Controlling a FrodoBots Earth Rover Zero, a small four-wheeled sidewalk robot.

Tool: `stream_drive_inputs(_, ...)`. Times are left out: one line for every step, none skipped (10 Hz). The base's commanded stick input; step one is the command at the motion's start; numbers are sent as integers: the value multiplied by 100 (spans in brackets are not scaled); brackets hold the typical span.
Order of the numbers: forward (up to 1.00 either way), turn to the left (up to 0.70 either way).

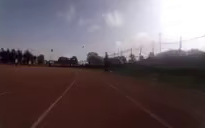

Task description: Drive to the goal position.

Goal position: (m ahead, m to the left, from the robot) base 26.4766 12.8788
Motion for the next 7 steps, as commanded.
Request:
stream_drive_inputs(70, 0)
stream_drive_inputs(70, 0)
stream_drive_inputs(70, 0)
stream_drive_inputs(70, 0)
stream_drive_inputs(70, 0)
stream_drive_inputs(70, 0)
stream_drive_inputs(70, 0)
